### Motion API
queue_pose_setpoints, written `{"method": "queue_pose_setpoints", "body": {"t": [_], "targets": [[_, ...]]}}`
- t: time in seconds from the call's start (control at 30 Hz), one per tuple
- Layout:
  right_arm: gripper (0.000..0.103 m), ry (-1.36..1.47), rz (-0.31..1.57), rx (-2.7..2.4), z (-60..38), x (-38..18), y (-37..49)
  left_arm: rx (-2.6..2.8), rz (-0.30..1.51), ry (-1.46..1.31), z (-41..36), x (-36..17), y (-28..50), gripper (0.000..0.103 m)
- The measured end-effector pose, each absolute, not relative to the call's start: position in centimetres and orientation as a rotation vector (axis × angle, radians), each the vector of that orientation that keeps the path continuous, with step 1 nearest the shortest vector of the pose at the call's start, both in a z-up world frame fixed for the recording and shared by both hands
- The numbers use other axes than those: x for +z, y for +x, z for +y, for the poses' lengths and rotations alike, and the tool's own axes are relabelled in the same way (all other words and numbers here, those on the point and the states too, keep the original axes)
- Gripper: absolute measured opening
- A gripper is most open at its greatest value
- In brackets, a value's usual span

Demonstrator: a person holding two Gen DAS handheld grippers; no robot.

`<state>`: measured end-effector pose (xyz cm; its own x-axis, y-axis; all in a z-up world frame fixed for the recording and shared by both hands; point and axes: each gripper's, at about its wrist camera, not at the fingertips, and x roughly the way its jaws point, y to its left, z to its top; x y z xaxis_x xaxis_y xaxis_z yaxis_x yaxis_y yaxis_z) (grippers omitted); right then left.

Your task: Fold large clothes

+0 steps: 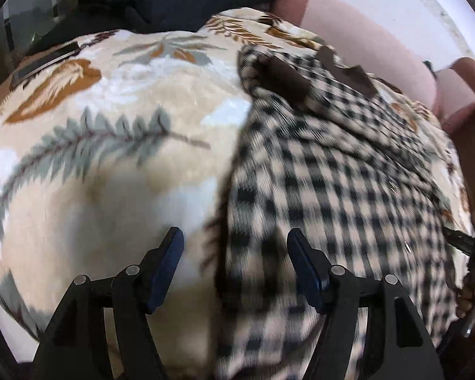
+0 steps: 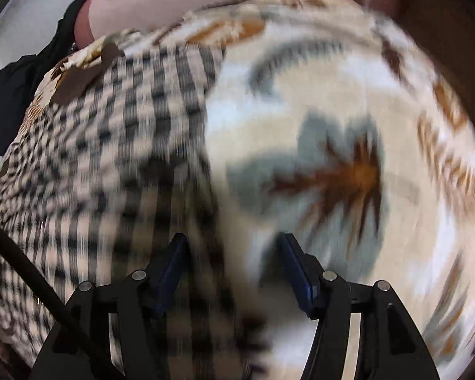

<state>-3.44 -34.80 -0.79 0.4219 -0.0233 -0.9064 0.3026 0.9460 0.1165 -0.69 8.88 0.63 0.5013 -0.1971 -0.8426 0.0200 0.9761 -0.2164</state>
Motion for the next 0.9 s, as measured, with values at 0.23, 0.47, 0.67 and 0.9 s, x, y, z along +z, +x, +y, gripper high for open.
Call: {"method": "queue_pose_setpoints", "body": {"t": [0.23,0.47,0.67,0.9], "targets": [[0.043,0.322,1.065,-0.165,-33.8,-0.4,-11.4,-0.219,1.015,-0.152,8.5,0.5,-7.5,0.058],[0.042,0.533,1.029,-0.012,-34.1,-1.0,-19.0,-0.247,1.008,-0.175,8.3,-0.3,-12.0,0.065],[0.044,0.77,1.017,0.089,-36.1,-2.7,-21.6,-0.269,1.006,-0.401,11.9,-1.0,-12.8,0.065],[0.051,0.767,1.021,0.168,-34.3,-3.3,-23.9,-0.245,0.99,-0.344,11.4,-1.3,-13.8,0.067]]}}
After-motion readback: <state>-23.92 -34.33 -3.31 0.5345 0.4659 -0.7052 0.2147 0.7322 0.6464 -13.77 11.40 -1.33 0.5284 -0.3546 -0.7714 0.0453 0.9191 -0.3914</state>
